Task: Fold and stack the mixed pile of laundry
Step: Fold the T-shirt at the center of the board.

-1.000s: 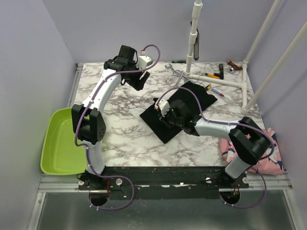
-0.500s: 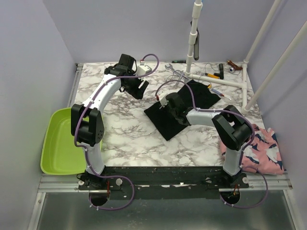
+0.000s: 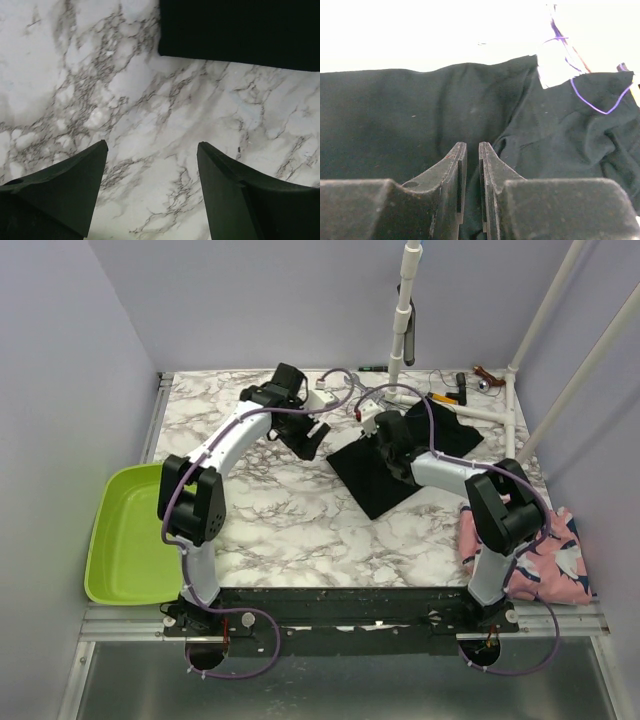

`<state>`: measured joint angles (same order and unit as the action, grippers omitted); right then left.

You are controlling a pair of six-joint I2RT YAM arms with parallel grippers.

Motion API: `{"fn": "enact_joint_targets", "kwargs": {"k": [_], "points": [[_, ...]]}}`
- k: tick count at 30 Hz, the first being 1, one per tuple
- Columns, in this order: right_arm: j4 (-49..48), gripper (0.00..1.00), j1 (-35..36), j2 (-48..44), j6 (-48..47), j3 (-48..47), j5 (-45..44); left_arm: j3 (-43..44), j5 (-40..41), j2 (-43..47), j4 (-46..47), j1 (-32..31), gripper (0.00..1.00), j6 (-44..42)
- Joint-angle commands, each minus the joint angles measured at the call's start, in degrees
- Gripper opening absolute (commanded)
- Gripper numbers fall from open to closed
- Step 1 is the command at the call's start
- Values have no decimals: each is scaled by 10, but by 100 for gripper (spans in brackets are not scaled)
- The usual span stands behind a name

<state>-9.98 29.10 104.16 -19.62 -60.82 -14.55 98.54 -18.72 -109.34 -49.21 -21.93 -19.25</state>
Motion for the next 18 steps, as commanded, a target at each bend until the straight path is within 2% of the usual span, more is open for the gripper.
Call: {"fn": "enact_joint_targets", "kwargs": {"k": [1, 6, 12, 18], "points": [[56, 23, -52, 36, 11, -48, -55, 5, -12, -38, 7, -52, 76, -11], [80, 24, -119, 50, 31, -82, -89, 66, -23, -97, 21, -59, 82, 43], [119, 29, -126, -1, 68, -81, -102, 155, -46, -188, 5, -64, 82, 119], [159, 34, -127, -79, 136, -42, -34, 174, -46, -227, -1, -67, 79, 146]]}}
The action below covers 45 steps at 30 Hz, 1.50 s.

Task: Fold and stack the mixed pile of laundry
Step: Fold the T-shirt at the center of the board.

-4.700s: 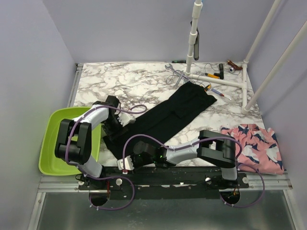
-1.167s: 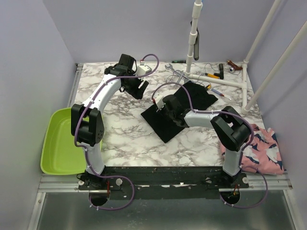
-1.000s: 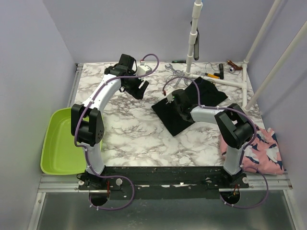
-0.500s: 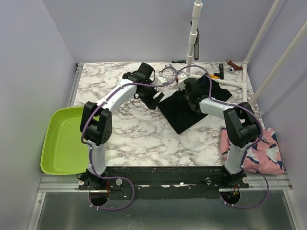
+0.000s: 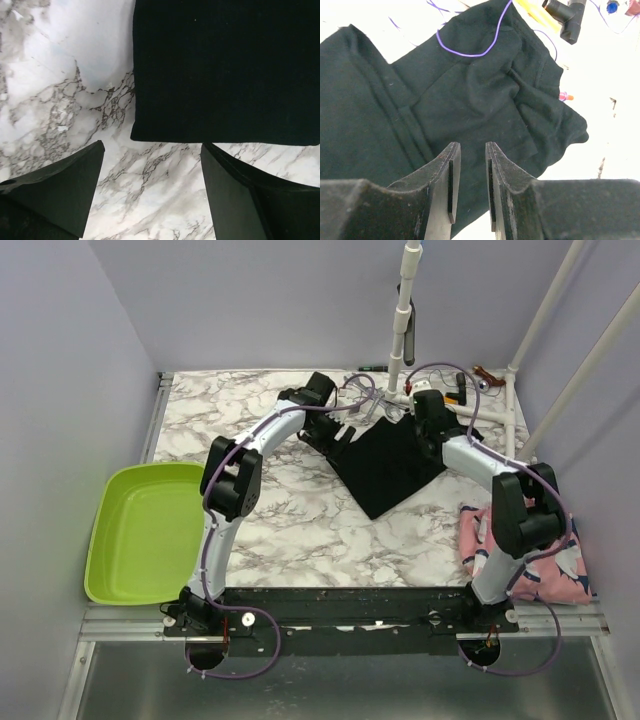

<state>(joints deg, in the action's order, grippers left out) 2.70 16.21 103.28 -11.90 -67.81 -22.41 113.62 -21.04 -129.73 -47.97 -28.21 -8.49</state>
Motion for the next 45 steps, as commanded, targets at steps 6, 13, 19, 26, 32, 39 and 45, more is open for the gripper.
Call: {"fn": "enact_joint_targets", "kwargs": {"k": [6, 13, 19, 26, 32, 39, 45], "points": [[23, 38, 3, -150, 152, 114, 153, 64, -15, -45, -28, -6, 72, 50], [-18, 40, 46, -240, 230, 213, 292, 61, -9, -47, -75, -10, 56, 25], [-75, 70, 221, -231, 74, 280, 228, 63, -36, -38, -83, -6, 62, 21], [-29, 65, 282, -133, 27, 252, 112, -51, -69, 107, -32, 20, 68, -27], [82, 31, 297, -79, 13, 204, 105, -93, -144, 185, -65, 72, 70, -94], [149, 9, 430, -102, -23, 196, 207, -234, -193, 302, -103, 83, 70, -270], [132, 9, 530, -139, 16, 190, 282, -401, -199, 452, -113, 87, 73, -442]]}}
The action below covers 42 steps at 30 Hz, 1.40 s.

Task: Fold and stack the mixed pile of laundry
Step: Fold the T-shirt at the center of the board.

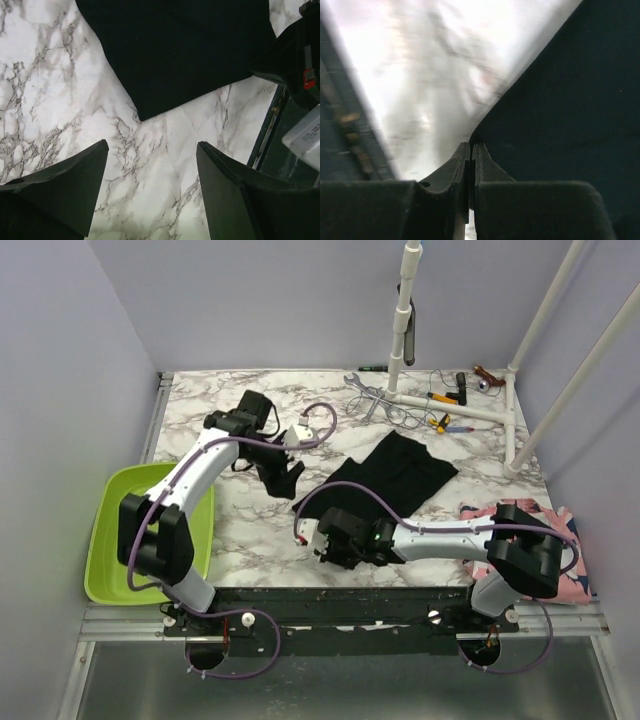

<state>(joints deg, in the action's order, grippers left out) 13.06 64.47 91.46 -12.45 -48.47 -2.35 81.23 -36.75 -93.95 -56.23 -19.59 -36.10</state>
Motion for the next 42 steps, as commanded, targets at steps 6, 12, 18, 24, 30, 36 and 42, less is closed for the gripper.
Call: {"fn": "enact_joint_targets", "kwargs": {"k": [6, 12, 18, 24, 30, 36, 42], "points": [[7, 49, 68, -51, 82, 10, 96, -191, -35, 208, -58, 7, 75, -269], [26, 48, -35, -168, 245, 25, 67, -301, -22, 275, 43, -38, 76, -284], [10, 44, -148, -203, 338, 99, 12, -391, 67, 279, 241, -101, 77, -299], [24, 36, -250, -162, 405, 109, -95, -417, 48, 263, 286, -132, 77, -394], [49, 35, -322, -157, 444, 128, -100, -410, 70, 210, 276, -157, 79, -429], [79, 36, -329, -181, 404, 93, -81, -397, 146, 162, 271, -183, 77, -435], [51, 45, -242, -263, 334, 73, -108, -411, 175, 164, 274, -184, 76, -453]]}}
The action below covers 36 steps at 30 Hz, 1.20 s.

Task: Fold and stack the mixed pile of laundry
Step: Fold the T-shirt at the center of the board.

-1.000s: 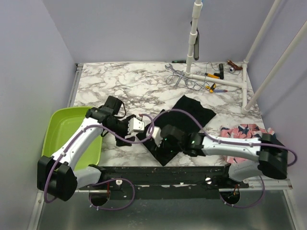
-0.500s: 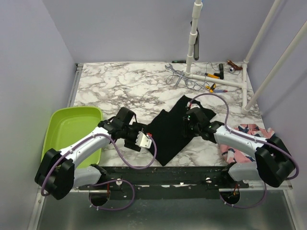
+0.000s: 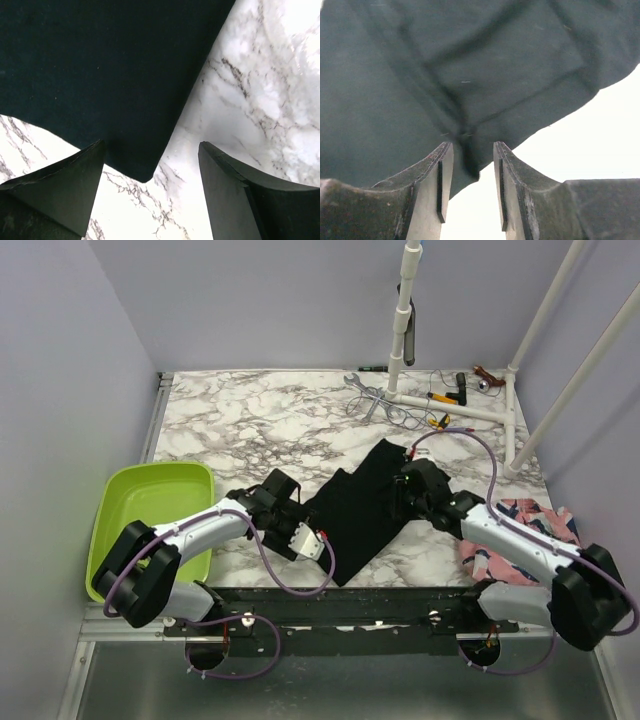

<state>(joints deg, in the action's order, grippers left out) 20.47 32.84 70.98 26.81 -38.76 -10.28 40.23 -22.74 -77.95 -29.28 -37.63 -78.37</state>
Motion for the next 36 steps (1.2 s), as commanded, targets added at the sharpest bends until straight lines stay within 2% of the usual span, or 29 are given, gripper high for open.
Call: {"fn": "enact_joint_targets", "kwargs": {"k": [1, 3, 6, 7, 9, 15, 18, 21, 26, 31, 36], "points": [[-40, 46, 118, -67, -84, -21, -49, -5, 41, 4, 13, -3, 75, -37], [-94, 51, 223, -71, -147, -3, -63, -13, 50, 0, 31, -3, 73, -39], [-191, 60, 361, -55, -248, 53, -24, -19, 60, -8, 68, -3, 68, -33], [-227, 61, 391, -44, -277, 66, -23, -26, 63, -8, 86, -3, 66, -30], [-223, 61, 439, -7, -315, 56, -17, -52, 52, 6, 125, -2, 61, -41], [-206, 62, 491, 62, -321, 26, -11, -105, 23, 40, 162, -3, 26, -71], [-187, 63, 504, 75, -282, 11, -30, -117, 34, 46, 187, -3, 0, -58], [-198, 63, 511, 56, -226, 25, -34, -126, 55, 60, 205, 0, 0, -37], [-275, 64, 536, 31, -201, 76, -57, -99, 61, 84, 129, 37, 0, 39], [-321, 64, 545, 103, -229, 61, -79, -134, 48, 124, 89, 45, 0, 66], [-318, 64, 553, 168, -227, 33, -127, -147, 58, 135, 88, 45, 0, 76]]}}
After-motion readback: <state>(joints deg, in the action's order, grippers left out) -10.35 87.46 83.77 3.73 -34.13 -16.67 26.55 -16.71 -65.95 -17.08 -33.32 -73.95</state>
